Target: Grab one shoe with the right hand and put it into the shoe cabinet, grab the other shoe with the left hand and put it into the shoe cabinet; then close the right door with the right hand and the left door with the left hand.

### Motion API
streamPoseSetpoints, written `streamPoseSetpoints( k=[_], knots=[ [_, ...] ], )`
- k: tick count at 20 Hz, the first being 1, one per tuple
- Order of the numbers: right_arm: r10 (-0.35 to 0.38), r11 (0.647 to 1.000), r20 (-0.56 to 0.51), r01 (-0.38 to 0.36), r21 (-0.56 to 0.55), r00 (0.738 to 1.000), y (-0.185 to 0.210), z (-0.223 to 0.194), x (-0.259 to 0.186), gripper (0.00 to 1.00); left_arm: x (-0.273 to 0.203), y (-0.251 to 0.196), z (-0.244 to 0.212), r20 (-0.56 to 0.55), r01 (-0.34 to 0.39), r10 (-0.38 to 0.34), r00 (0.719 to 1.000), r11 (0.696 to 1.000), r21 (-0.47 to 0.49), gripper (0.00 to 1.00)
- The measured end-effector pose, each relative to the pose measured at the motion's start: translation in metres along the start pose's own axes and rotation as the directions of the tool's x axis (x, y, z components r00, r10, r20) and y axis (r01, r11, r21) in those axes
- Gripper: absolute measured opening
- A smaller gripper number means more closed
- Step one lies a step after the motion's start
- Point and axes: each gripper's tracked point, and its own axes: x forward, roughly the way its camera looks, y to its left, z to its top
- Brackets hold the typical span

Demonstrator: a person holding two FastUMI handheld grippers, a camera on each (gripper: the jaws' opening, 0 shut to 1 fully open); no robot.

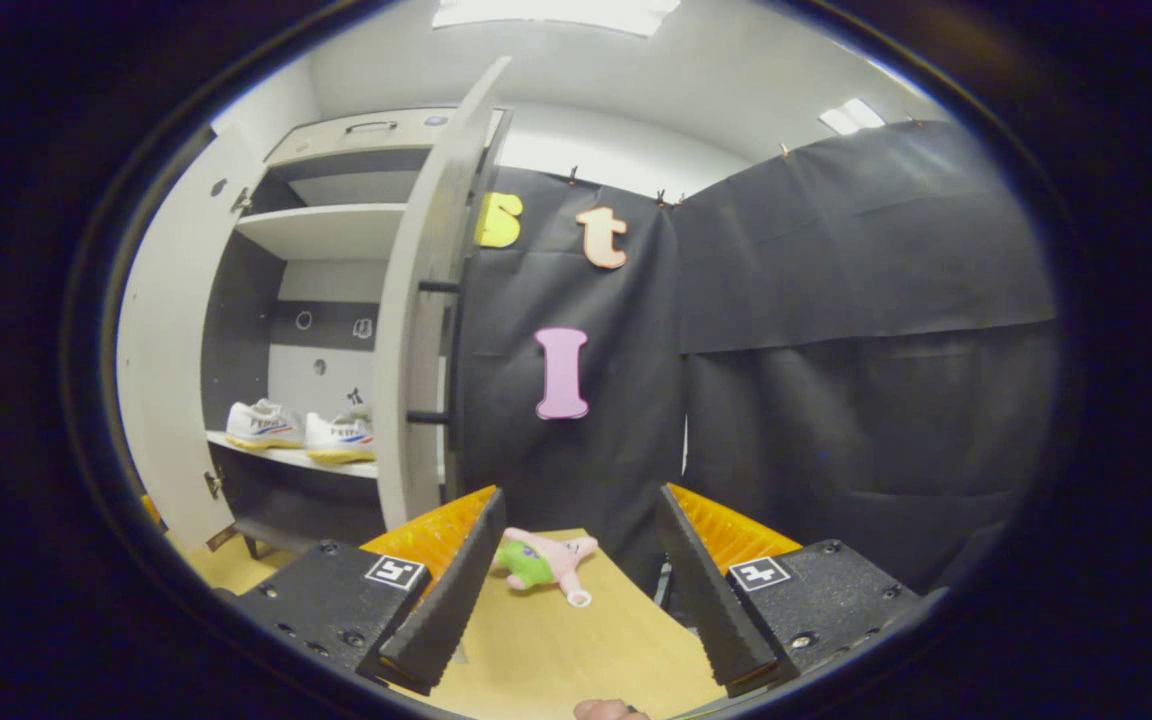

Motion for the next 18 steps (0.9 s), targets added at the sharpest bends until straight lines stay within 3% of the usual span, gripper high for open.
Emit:
streamPoseSetpoints(
  k=[4, 8, 12, 17, 18],
  knots=[
    [0.009, 1.0, 0.008, -0.009, 0.013, 1.0, -0.005, 0.021, 0.041, 0.96, -0.003, 0.002, 0.006, 0.019, -0.013, 0.013, 1.0, 1.0, 0.025, 0.93],
    [0.063, 0.997, -0.01, -0.063, 0.038, 0.998, 0.012, 0.031, 0.067, 0.95, -0.002, 0.004, 0.004, 0.012, -0.02, 0.02, 1.0, 0.999, 0.031, 0.93],
    [0.079, 0.996, -0.009, -0.079, 0.051, 0.997, 0.026, 0.037, 0.076, 0.96, -0.001, 0.007, -0.002, -0.005, -0.03, 0.031, 1.0, 0.999, 0.022, 0.93],
    [0.123, 0.985, -0.019, -0.12, 0.123, 0.992, 0.05, 0.036, 0.066, 0.88, 0.004, 0.007, -0.001, -0.006, -0.025, 0.025, 1.0, 0.999, 0.022, 0.93],
    [0.133, 0.983, -0.019, -0.13, 0.126, 0.991, 0.058, 0.036, 0.062, 0.92, 0.005, 0.007, -0.001, -0.005, -0.023, 0.024, 1.0, 0.999, 0.025, 0.93]
  ],
)
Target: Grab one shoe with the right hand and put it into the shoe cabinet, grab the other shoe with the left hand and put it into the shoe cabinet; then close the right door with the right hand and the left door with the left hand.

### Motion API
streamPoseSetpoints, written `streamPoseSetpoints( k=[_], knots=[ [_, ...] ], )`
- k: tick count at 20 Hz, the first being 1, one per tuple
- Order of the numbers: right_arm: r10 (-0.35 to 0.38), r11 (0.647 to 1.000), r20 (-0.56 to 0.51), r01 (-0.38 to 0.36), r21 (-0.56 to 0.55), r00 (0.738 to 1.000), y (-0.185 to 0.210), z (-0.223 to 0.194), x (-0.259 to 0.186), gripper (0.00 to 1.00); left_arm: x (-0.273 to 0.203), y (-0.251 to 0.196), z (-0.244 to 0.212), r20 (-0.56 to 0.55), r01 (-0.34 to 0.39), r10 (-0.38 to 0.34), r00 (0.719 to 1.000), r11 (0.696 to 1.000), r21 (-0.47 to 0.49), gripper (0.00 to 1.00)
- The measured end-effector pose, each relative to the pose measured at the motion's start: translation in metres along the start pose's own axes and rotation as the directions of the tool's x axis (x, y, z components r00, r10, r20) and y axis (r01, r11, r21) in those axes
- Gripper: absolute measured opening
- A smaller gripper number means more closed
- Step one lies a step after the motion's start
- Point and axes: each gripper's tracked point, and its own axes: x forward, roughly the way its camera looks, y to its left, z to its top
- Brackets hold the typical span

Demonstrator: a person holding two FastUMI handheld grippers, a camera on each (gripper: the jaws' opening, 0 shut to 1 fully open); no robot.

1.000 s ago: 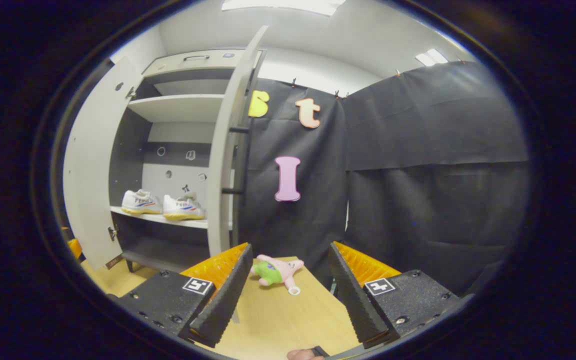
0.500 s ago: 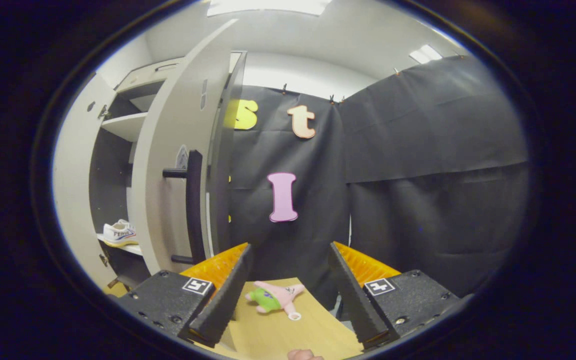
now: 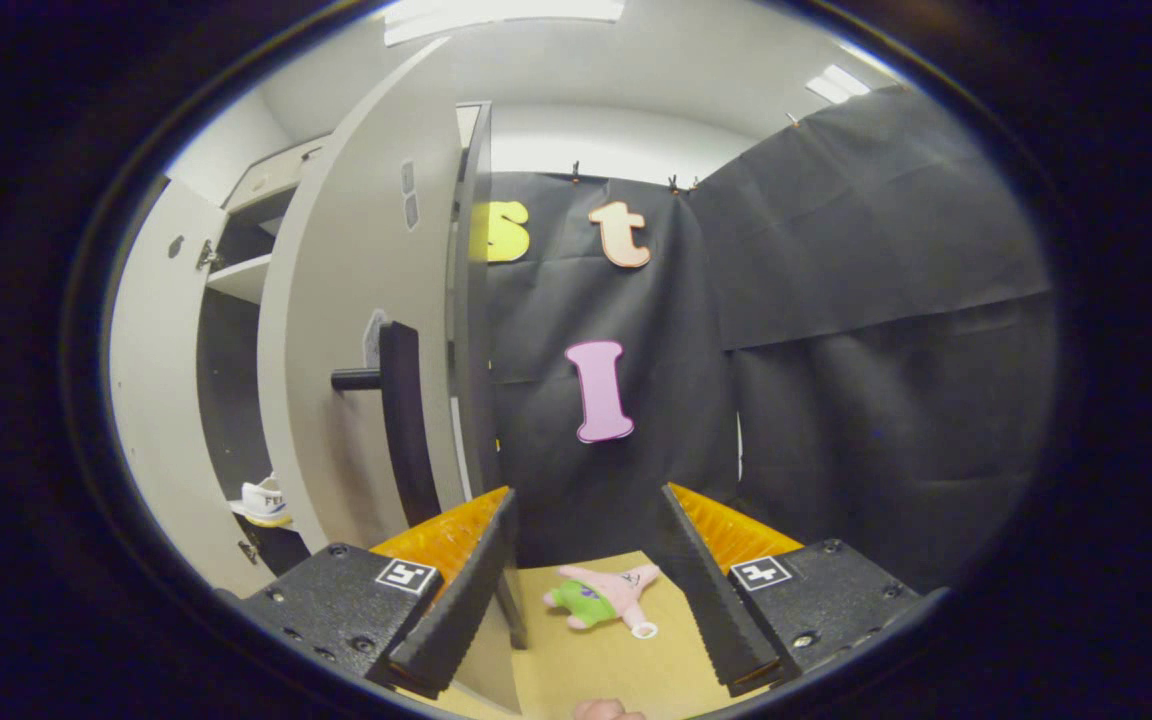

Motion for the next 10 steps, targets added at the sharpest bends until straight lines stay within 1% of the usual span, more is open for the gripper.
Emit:
streamPoseSetpoints(
  k=[4, 5, 6, 8, 9, 10],
  knots=[
    [0.058, 0.998, 0.005, -0.057, -0.027, 0.998, 0.04, -0.003, -0.007, 0.92, 0.001, -0.001, -0.003, -0.008, 0.006, -0.006, 1.0, 1.0, -0.008, 0.93],
    [0.072, 0.997, 0.003, -0.071, -0.028, 0.997, 0.05, -0.004, -0.008, 0.88, 0.0, 0.0, -0.004, -0.011, 0.003, -0.003, 1.0, 1.0, -0.007, 0.93],
    [0.082, 0.996, -0.003, -0.082, -0.032, 0.997, 0.06, -0.005, -0.006, 0.93, 0.0, 0.002, -0.005, -0.014, -0.002, 0.002, 1.0, 1.0, -0.006, 0.93],
    [0.101, 0.994, -0.005, -0.101, -0.046, 0.995, 0.079, -0.006, -0.006, 0.92, -0.001, 0.007, -0.007, -0.021, -0.012, 0.012, 1.0, 1.0, -0.008, 0.93],
    [0.111, 0.992, -0.006, -0.111, -0.052, 0.994, 0.089, -0.006, -0.005, 0.87, -0.001, 0.01, -0.009, -0.026, -0.017, 0.016, 1.0, 1.0, -0.009, 0.93],
    [0.121, 0.991, -0.007, -0.121, -0.059, 0.993, 0.1, -0.007, -0.004, 0.88, -0.002, 0.012, -0.01, -0.03, -0.023, 0.022, 0.999, 1.0, -0.009, 0.93]
  ],
)
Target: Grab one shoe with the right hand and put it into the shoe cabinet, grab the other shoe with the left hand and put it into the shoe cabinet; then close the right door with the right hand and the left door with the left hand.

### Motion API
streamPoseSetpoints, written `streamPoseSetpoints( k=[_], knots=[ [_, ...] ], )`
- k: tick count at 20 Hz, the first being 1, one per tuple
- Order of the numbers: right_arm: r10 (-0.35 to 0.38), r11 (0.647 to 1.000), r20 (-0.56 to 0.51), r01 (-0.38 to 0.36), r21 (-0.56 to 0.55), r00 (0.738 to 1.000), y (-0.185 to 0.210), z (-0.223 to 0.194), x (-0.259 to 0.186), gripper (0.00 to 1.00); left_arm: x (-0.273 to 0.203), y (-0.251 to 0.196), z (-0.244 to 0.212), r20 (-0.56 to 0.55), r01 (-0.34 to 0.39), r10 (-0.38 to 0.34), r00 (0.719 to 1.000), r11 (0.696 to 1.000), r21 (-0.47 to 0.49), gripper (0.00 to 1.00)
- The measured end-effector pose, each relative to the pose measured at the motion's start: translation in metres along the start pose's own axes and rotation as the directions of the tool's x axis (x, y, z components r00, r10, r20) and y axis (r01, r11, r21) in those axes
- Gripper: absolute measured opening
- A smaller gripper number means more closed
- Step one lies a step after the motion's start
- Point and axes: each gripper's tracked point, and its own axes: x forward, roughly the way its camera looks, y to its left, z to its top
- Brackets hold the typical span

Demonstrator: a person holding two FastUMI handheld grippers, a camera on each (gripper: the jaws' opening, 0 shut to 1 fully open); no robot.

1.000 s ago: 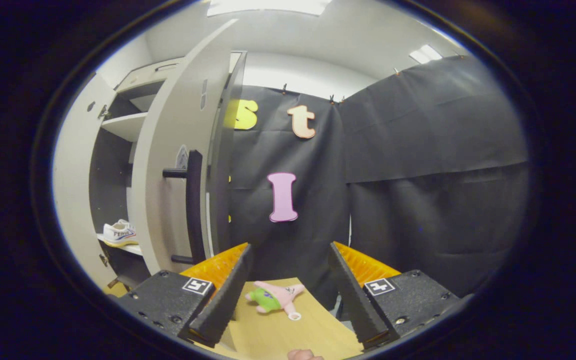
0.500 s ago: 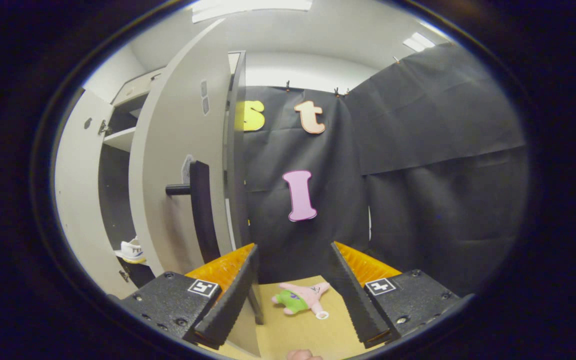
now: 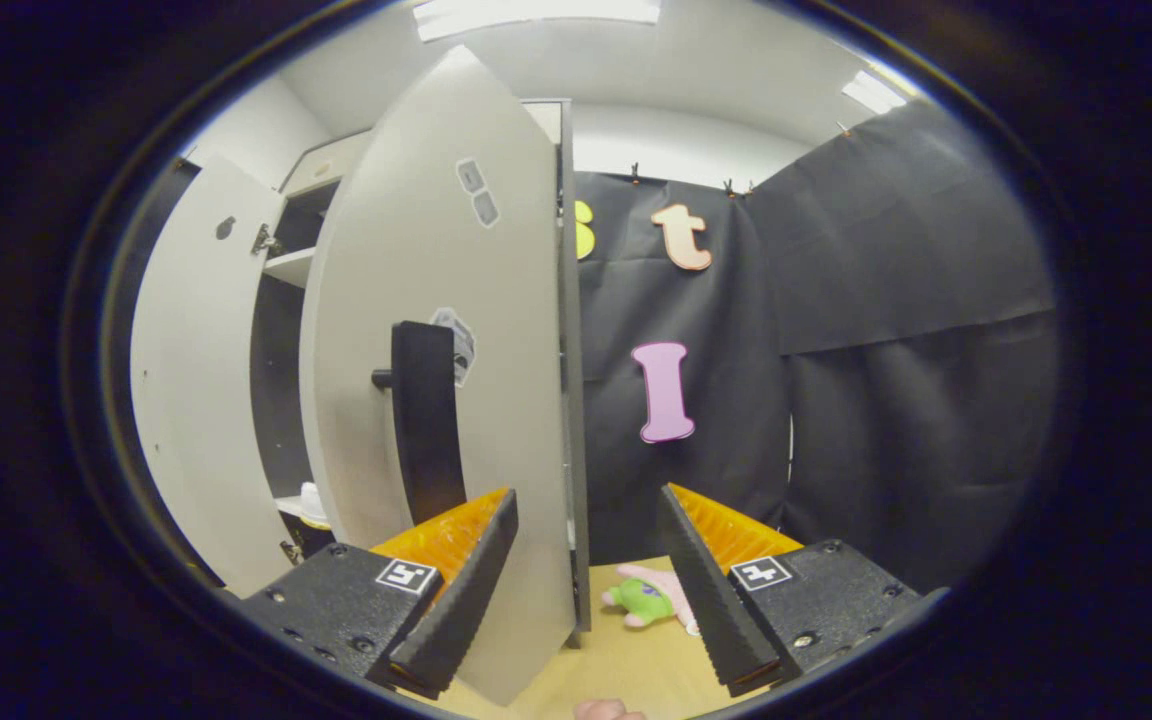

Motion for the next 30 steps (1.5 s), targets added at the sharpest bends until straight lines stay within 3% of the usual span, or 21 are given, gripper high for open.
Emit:
streamPoseSetpoints(
  k=[1, 4, 5, 6, 12, 15, 18, 22, 25, 26, 30],
  knots=[
    [0.012, 1.0, 0.003, -0.012, -0.007, 1.0, 0.01, 0.0, 0.003, 0.92, -0.001, 0.002, 0.0, -0.001, -0.005, 0.005, 1.0, 1.0, 0.0, 0.93],
    [0.073, 0.997, -0.006, -0.073, -0.021, 0.997, 0.046, -0.002, 0.018, 0.92, -0.003, 0.011, -0.002, -0.005, -0.025, 0.025, 1.0, 1.0, 0.001, 0.93],
    [0.094, 0.995, -0.01, -0.095, -0.024, 0.995, 0.059, -0.003, 0.025, 0.88, -0.004, 0.013, -0.003, -0.009, -0.031, 0.031, 0.999, 1.0, 0.001, 0.93],
    [0.107, 0.994, -0.01, -0.107, -0.032, 0.994, 0.068, -0.004, 0.032, 0.92, -0.005, 0.017, -0.004, -0.012, -0.04, 0.04, 0.999, 0.999, 0.001, 0.93],
    [0.088, 0.995, 0.029, -0.086, -0.048, 0.996, 0.08, 0.005, 0.053, 0.93, -0.014, 0.041, -0.013, -0.034, -0.104, 0.104, 0.994, 0.995, -0.007, 0.93],
    [0.071, 0.997, 0.053, -0.069, -0.039, 0.996, 0.07, 0.005, 0.032, 0.94, -0.021, 0.07, -0.019, -0.036, -0.192, 0.191, 0.981, 0.981, -0.018, 0.93],
    [0.085, 0.995, 0.05, -0.082, -0.058, 0.995, 0.065, -0.022, -0.007, 0.91, -0.033, 0.105, -0.023, -0.053, -0.287, 0.285, 0.957, 0.958, -0.031, 0.93],
    [0.093, 0.995, 0.02, -0.093, -0.03, 0.995, 0.068, -0.063, -0.054, 0.94, -0.041, 0.167, -0.002, -0.01, -0.407, 0.407, 0.913, 0.912, -0.047, 0.93],
    [0.086, 0.995, -0.039, -0.087, -0.045, 0.996, 0.068, -0.098, -0.076, 0.94, -0.041, 0.219, 0.026, 0.052, -0.494, 0.493, 0.868, 0.87, -0.003, 0.93],
    [0.082, 0.994, -0.059, -0.085, -0.061, 0.995, 0.068, -0.109, -0.082, 0.91, -0.039, 0.232, 0.038, 0.075, -0.509, 0.507, 0.859, 0.861, 0.007, 0.93],
    [0.098, 0.991, -0.125, -0.108, -0.08, 0.987, 0.073, -0.139, -0.1, 0.94, -0.008, 0.263, 0.075, 0.063, -0.498, 0.497, 0.866, 0.867, 0.002, 0.93]
  ],
)
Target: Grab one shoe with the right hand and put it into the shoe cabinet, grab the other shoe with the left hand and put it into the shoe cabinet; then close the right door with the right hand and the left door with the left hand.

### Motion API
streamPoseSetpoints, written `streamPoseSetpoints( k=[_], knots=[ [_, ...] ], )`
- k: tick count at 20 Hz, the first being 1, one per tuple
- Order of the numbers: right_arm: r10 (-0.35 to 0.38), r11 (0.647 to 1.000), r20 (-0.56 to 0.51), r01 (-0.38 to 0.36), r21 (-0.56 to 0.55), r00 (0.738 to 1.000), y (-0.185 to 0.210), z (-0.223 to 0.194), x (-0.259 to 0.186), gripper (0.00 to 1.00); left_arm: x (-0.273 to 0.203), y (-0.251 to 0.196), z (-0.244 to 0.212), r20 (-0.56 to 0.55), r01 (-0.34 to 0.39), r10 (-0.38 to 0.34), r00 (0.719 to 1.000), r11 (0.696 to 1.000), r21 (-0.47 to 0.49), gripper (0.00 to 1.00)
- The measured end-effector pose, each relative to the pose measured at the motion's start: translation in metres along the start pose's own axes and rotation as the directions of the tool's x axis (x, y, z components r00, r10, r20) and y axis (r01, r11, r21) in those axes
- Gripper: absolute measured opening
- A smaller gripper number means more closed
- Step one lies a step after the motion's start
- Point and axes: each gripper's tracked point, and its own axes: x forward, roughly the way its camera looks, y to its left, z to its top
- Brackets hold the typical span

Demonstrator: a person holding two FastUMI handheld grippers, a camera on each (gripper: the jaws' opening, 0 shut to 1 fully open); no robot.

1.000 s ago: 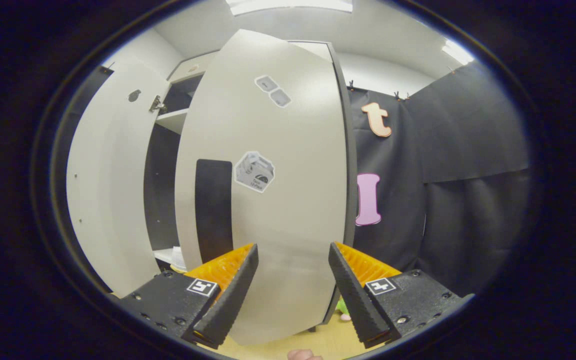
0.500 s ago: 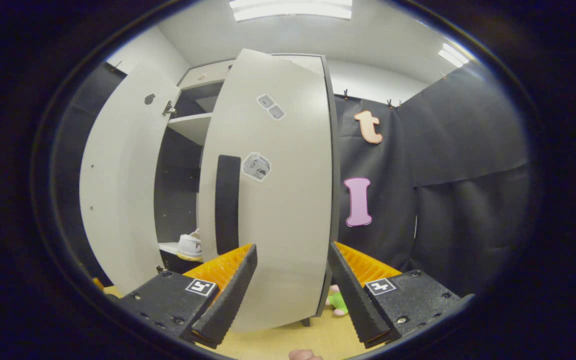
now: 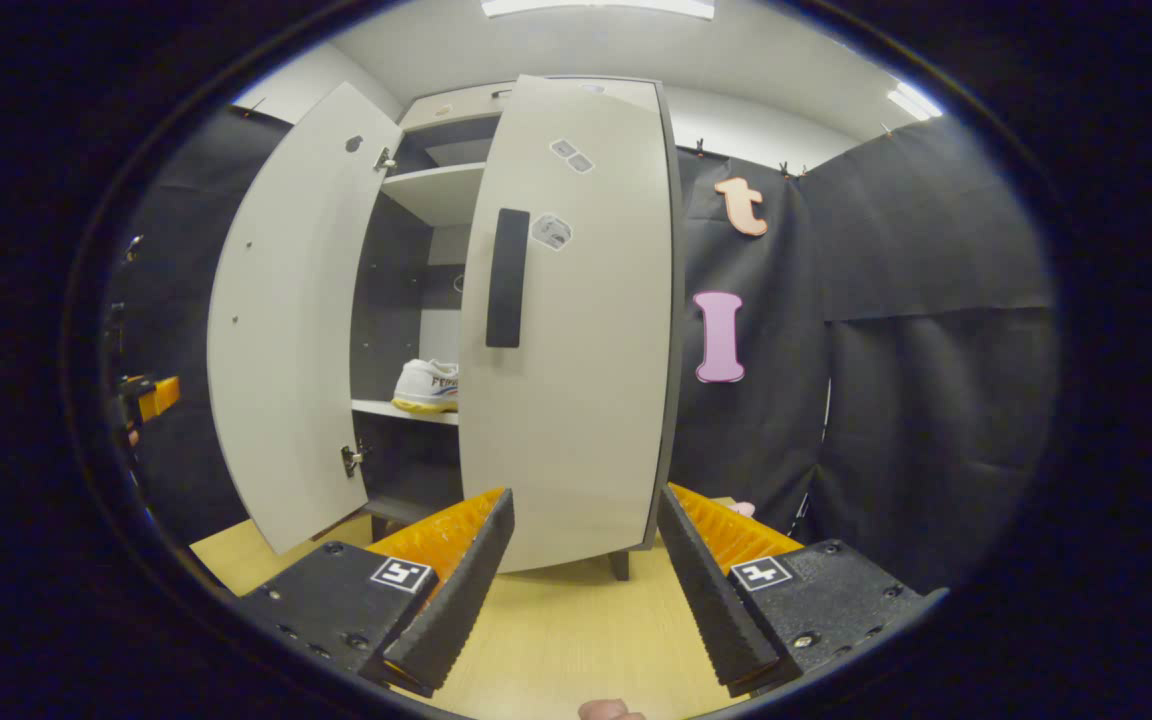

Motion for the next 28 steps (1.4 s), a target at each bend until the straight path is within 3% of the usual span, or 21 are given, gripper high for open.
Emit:
streamPoseSetpoints(
  k=[3, 9, 12, 16, 18, 19, 20, 28],
  knots=[
    [0.0, 1.0, -0.013, -0.001, -0.022, 1.0, 0.0, -0.006, -0.004, 0.94, 0.039, 0.004, 0.042, 0.057, 0.008, -0.01, 0.998, 1.0, 0.029, 0.93],
    [-0.018, 1.0, -0.02, 0.018, 0.004, 1.0, -0.011, -0.01, -0.004, 0.94, 0.085, -0.016, 0.096, 0.081, 0.071, -0.067, 0.994, 0.997, -0.04, 0.93],
    [-0.041, 0.999, -0.031, 0.041, 0.014, 0.999, -0.021, -0.013, -0.003, 0.94, 0.089, -0.027, 0.099, 0.077, 0.11, -0.105, 0.991, 0.992, -0.062, 0.93],
    [-0.05, 0.998, -0.043, 0.051, 0.033, 0.998, -0.026, -0.017, -0.001, 0.94, 0.087, -0.03, 0.099, 0.084, 0.109, -0.105, 0.991, 0.993, -0.047, 0.92],
    [-0.052, 0.998, -0.043, 0.053, 0.027, 0.998, -0.026, -0.017, 0.0, 0.94, 0.083, -0.042, 0.098, 0.071, 0.152, -0.148, 0.986, 0.987, -0.06, 0.92],
    [-0.053, 0.998, -0.041, 0.054, 0.021, 0.998, -0.026, -0.017, 0.001, 0.94, 0.079, -0.049, 0.097, 0.063, 0.172, -0.168, 0.984, 0.983, -0.067, 0.78],
    [-0.05, 0.999, -0.035, 0.051, 0.019, 0.998, -0.025, -0.015, 0.002, 0.94, 0.076, -0.058, 0.098, 0.065, 0.189, -0.185, 0.981, 0.979, -0.073, 0.92],
    [-0.064, 0.997, -0.045, 0.065, 0.03, 0.997, -0.034, -0.019, 0.007, 0.94, 0.052, -0.143, 0.105, 0.09, 0.301, -0.296, 0.951, 0.952, -0.053, 0.91]
  ],
)
